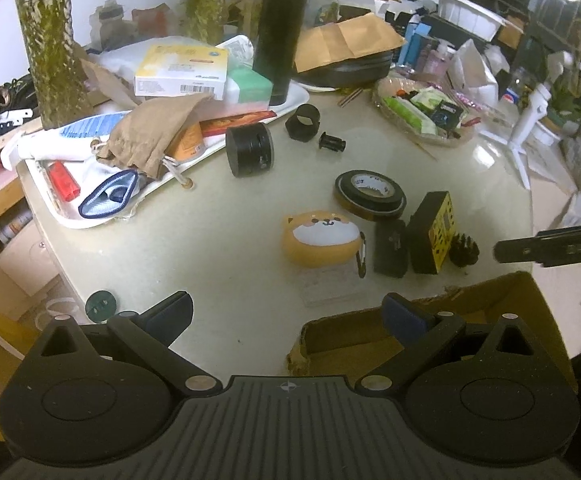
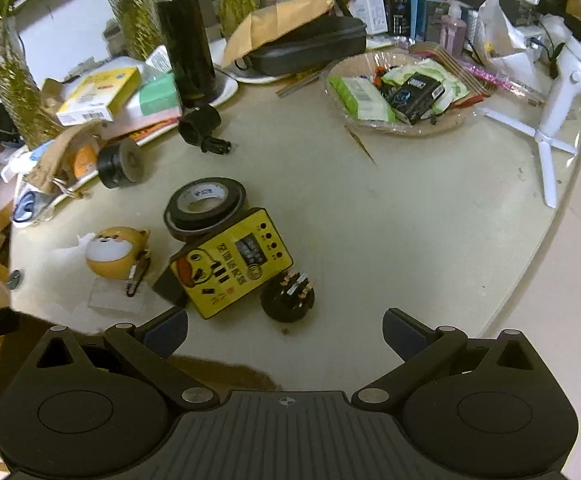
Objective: Organize rigid objects
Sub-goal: 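Move right tool toward black round plug while left tool approaches orange dog case, then close the right gripper around the black round plug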
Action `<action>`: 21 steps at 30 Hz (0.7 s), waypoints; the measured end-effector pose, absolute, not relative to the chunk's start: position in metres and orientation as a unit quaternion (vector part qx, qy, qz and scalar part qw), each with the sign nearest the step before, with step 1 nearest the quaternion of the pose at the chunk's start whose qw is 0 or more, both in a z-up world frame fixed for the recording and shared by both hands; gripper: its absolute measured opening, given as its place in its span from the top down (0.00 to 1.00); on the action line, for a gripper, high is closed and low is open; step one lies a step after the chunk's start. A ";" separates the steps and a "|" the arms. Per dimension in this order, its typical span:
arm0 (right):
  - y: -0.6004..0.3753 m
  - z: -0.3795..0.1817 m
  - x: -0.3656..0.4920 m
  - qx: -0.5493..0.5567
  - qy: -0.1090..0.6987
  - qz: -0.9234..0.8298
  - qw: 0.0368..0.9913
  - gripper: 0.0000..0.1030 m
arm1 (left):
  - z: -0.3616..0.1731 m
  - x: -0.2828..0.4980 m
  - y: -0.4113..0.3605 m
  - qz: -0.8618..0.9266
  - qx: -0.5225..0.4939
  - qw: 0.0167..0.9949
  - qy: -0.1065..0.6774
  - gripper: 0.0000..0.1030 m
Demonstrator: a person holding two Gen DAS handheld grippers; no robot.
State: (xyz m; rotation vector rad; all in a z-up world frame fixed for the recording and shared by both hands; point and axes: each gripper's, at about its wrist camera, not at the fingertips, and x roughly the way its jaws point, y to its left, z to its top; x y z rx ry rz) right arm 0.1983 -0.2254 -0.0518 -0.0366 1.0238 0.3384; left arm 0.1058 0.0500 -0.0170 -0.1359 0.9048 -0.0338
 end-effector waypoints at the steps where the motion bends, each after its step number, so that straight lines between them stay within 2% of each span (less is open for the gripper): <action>1: -0.225 -0.055 0.202 -0.019 0.491 0.160 0.856 0.01 | -0.017 0.106 0.050 -0.018 -0.068 0.897 0.437 0.00; 5: -0.220 -0.067 0.218 -0.026 0.508 0.164 0.845 0.08 | -0.019 0.108 0.049 -0.020 -0.069 0.895 0.440 0.00; 8: -0.218 -0.076 0.228 -0.025 0.521 0.165 0.837 0.10 | -0.020 0.108 0.049 -0.021 -0.066 0.895 0.440 0.00; 10: -0.217 -0.083 0.234 -0.025 0.530 0.165 0.832 0.20 | -0.020 0.107 0.049 -0.022 -0.067 0.896 0.438 0.00; 14: -0.212 -0.094 0.241 -0.031 0.541 0.167 0.824 0.28 | -0.021 0.108 0.050 -0.022 -0.071 0.895 0.440 0.00; 16: -0.210 -0.098 0.244 -0.035 0.543 0.166 0.822 0.36 | -0.020 0.108 0.050 -0.023 -0.074 0.896 0.438 0.00; 18: -0.207 -0.101 0.246 -0.038 0.545 0.166 0.821 0.39 | -0.020 0.108 0.050 -0.023 -0.075 0.896 0.437 0.00; 21: -0.205 -0.104 0.246 -0.045 0.545 0.166 0.820 0.55 | -0.020 0.108 0.050 -0.022 -0.073 0.896 0.438 0.00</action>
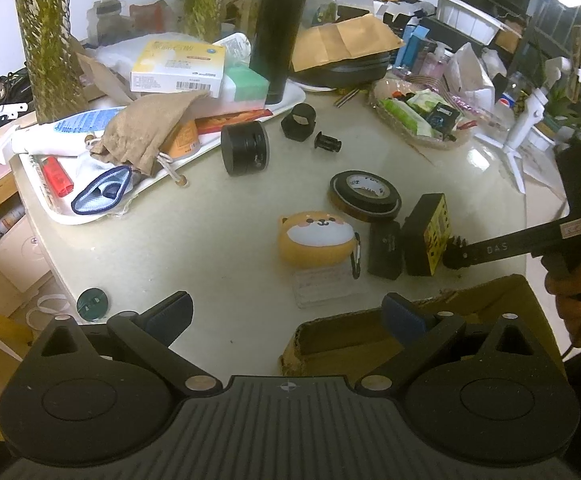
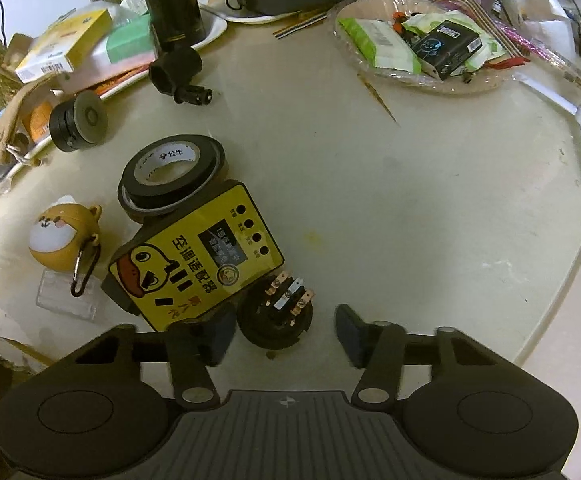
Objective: Organize rigid objects
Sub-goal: 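Close the right gripper around the black round plug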
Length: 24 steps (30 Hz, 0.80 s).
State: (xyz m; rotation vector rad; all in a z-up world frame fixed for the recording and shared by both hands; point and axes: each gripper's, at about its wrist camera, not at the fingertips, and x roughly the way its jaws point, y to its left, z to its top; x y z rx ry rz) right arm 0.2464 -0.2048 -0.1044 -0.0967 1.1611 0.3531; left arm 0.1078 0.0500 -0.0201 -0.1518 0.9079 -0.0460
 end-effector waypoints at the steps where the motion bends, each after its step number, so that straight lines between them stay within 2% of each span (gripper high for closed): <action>1: -0.204 -0.105 0.246 -0.045 0.545 0.167 0.820 0.57 | -0.020 0.107 0.050 -0.022 -0.072 0.896 0.438 0.00; 24: -0.240 -0.055 0.206 -0.017 0.487 0.174 0.855 0.58 | -0.005 0.111 0.034 -0.023 -0.050 0.902 0.429 0.00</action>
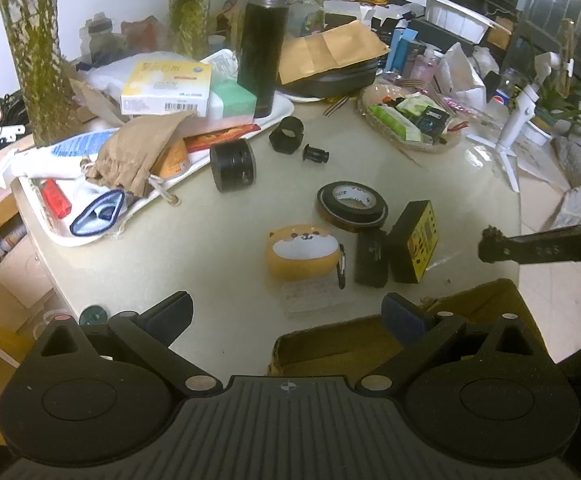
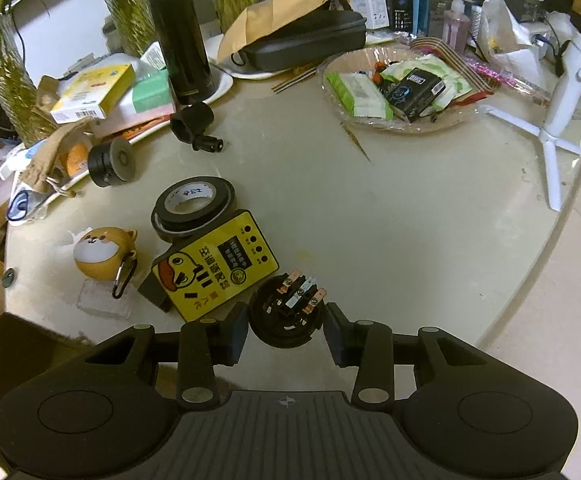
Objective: Organize rigid objects
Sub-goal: 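Close the right gripper around the black round plug, then grasp the orange dog-faced case with left gripper while right gripper holds plug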
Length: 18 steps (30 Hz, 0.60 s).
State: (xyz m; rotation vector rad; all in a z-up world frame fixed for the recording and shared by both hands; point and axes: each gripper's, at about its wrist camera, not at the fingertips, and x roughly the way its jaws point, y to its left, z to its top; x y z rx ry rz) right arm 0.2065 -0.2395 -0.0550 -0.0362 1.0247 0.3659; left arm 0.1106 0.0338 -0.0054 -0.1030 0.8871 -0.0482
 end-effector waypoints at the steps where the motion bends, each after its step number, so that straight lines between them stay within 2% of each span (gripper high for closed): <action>1: -0.242 -0.053 0.204 -0.017 0.486 0.174 0.857 0.58 | -0.005 0.112 0.032 -0.023 -0.047 0.902 0.429 0.00; 18: -0.270 -0.042 0.170 0.000 0.470 0.182 0.864 0.58 | -0.019 0.162 0.018 -0.004 -0.044 0.886 0.462 0.00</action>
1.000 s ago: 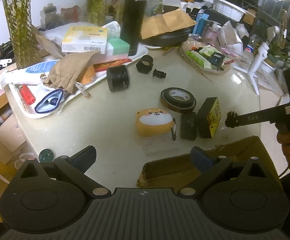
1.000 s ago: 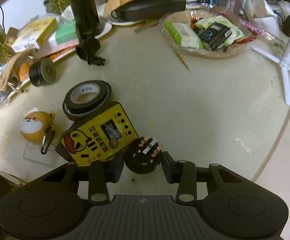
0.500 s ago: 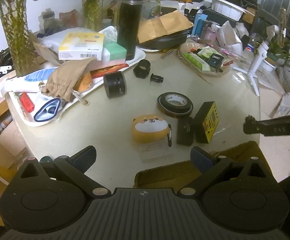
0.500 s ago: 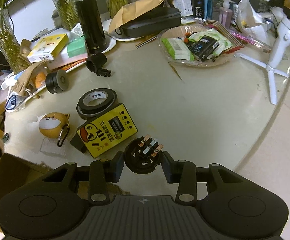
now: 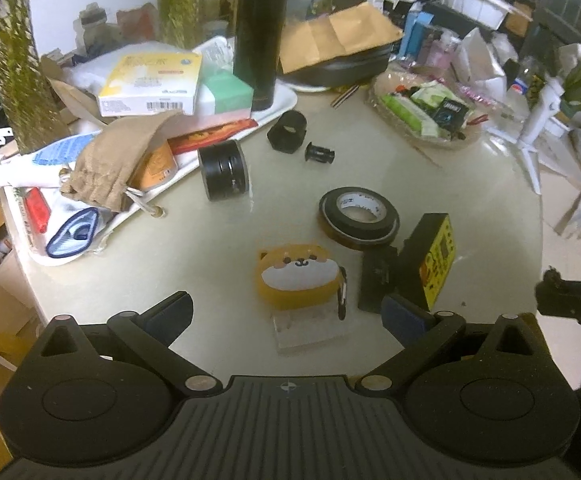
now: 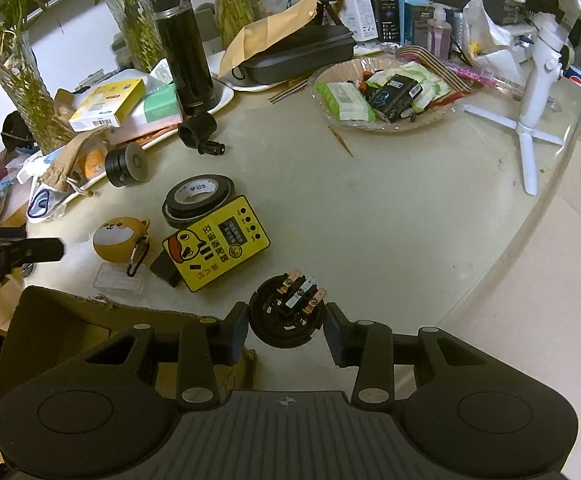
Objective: Organize rigid objects
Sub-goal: 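Grasp the orange dog-faced case with left gripper while right gripper holds plug, then carry the dog case into the cardboard box with left tool while right carries plug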
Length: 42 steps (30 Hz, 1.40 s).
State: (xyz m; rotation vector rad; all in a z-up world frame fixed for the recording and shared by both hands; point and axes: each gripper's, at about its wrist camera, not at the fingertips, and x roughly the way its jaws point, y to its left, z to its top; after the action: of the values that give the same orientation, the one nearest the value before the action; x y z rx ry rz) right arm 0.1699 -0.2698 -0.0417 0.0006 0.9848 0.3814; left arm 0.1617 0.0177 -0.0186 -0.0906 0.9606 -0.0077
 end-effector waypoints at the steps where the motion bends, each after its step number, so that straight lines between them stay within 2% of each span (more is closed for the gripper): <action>1: -0.270 -0.042 0.170 0.001 0.470 0.183 0.863 0.58 | -0.021 0.166 0.017 -0.002 -0.043 0.884 0.466 0.00; 26: -0.275 -0.044 0.172 0.020 0.473 0.188 0.860 0.58 | -0.086 0.259 0.011 0.061 -0.091 0.799 0.591 0.00; 27: -0.275 -0.044 0.172 0.020 0.473 0.188 0.860 0.58 | -0.088 0.261 0.011 0.064 -0.094 0.797 0.593 0.01; 28: -0.275 -0.045 0.172 0.021 0.474 0.188 0.860 0.58 | -0.089 0.261 0.012 0.068 -0.097 0.796 0.594 0.10; 31: -0.276 -0.044 0.172 0.021 0.474 0.188 0.860 0.58 | -0.085 0.259 0.011 0.065 -0.099 0.803 0.585 0.25; 42: -0.273 -0.043 0.171 0.018 0.470 0.185 0.863 0.58 | -0.076 0.248 0.013 0.040 -0.104 0.810 0.576 0.26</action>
State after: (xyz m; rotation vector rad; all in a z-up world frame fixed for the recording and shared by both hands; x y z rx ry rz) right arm 0.1707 -0.2727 -0.0431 0.0387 0.9854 0.3886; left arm 0.2476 0.0130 -0.0760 -0.2220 1.2313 0.0851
